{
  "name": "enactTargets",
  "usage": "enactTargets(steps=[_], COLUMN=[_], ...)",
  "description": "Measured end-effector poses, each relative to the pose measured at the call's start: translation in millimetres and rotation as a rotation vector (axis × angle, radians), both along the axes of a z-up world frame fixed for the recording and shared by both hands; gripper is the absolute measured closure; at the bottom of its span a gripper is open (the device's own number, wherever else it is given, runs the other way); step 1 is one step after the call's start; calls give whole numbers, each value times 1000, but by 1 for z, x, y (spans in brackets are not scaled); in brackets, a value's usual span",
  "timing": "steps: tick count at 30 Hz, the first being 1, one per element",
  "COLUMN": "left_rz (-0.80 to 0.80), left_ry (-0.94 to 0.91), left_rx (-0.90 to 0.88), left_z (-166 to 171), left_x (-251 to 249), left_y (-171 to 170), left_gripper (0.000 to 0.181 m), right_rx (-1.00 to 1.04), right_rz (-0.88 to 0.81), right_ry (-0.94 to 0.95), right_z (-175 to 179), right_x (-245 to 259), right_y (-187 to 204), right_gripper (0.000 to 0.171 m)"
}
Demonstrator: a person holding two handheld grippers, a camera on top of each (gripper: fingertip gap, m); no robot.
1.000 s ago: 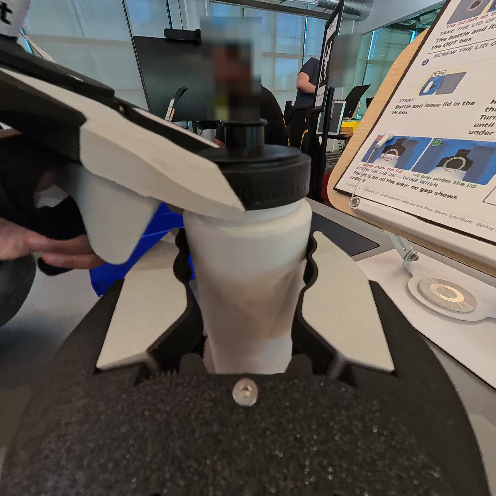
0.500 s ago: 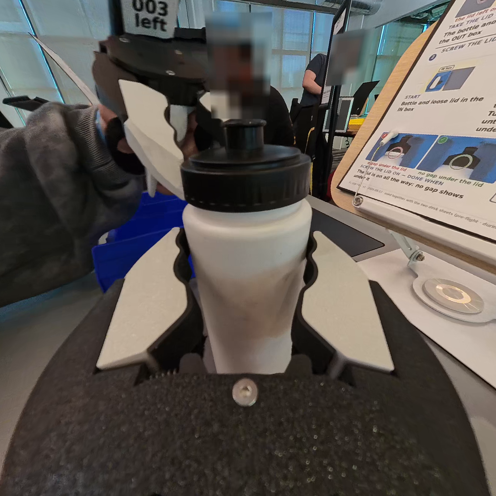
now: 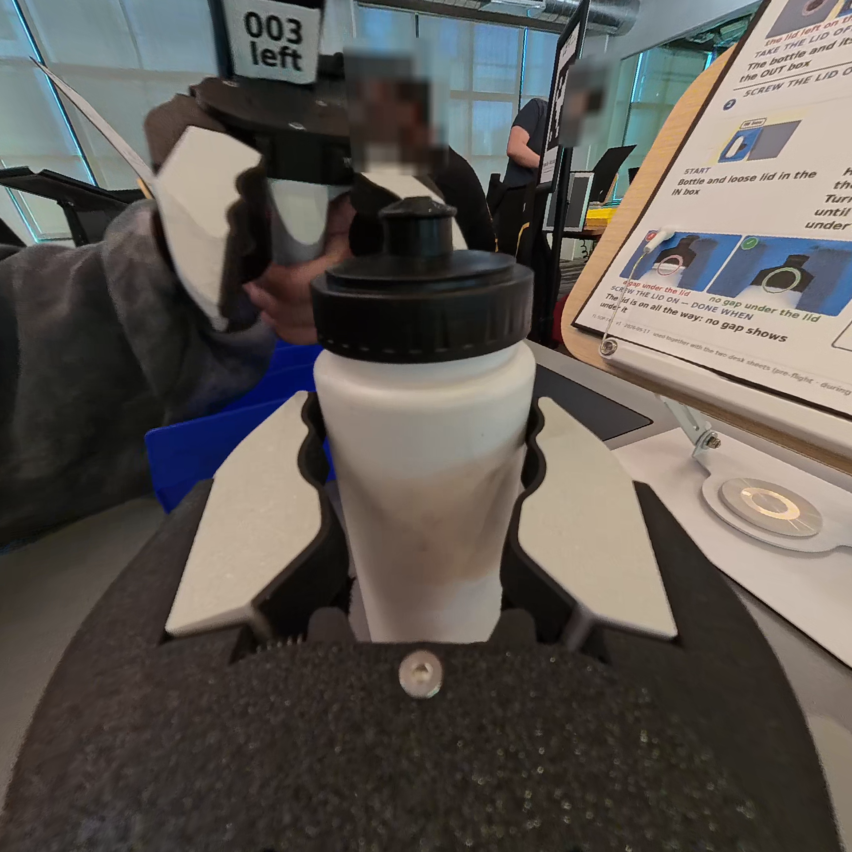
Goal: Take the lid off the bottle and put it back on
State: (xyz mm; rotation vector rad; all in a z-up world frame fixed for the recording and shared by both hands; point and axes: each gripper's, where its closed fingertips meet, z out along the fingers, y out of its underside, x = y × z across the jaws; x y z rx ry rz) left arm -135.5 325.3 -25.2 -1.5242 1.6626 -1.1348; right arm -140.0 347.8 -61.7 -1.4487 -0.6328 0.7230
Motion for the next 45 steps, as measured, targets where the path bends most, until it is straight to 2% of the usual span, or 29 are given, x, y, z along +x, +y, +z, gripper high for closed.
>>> enactTargets(steps=[8, 14, 19, 21, 22, 23, 28, 45], left_rz=[604, 1071, 1240, 1273, 1269, 1240, 1152, 327], left_ry=[-50, -15, -40, -49, -55, -64, -21, 160], left_rx=[42, 60, -50, -62, -60, -72, -49, -24], left_z=[13, 8, -6, -8, -8, -7, -8, -14], left_x=[30, 16, 11, 10, 11, 14, 17, 16], left_y=[12, 22, 25, 30, 32, 30, 27, 8], left_gripper=[88, 84, 82, 91, 90, 101, 103, 103], right_rx=[-4, 0, -5, -9, -10, -11, -15, -26], right_rz=[-47, -82, -88, -88, -87, -87, -65, -13], right_ry=[-25, -50, -45, -43, -43, -44, -38, -44], right_z=[0, 0, -1, -1, -1, -1, -1, -2], right_x=[-3, -8, -7, -6, -6, -6, -6, -12], right_y=[2, 2, 3, 3, 3, 3, 1, -3], right_gripper=[87, 87, 88, 88, 88, 88, 88, 88])
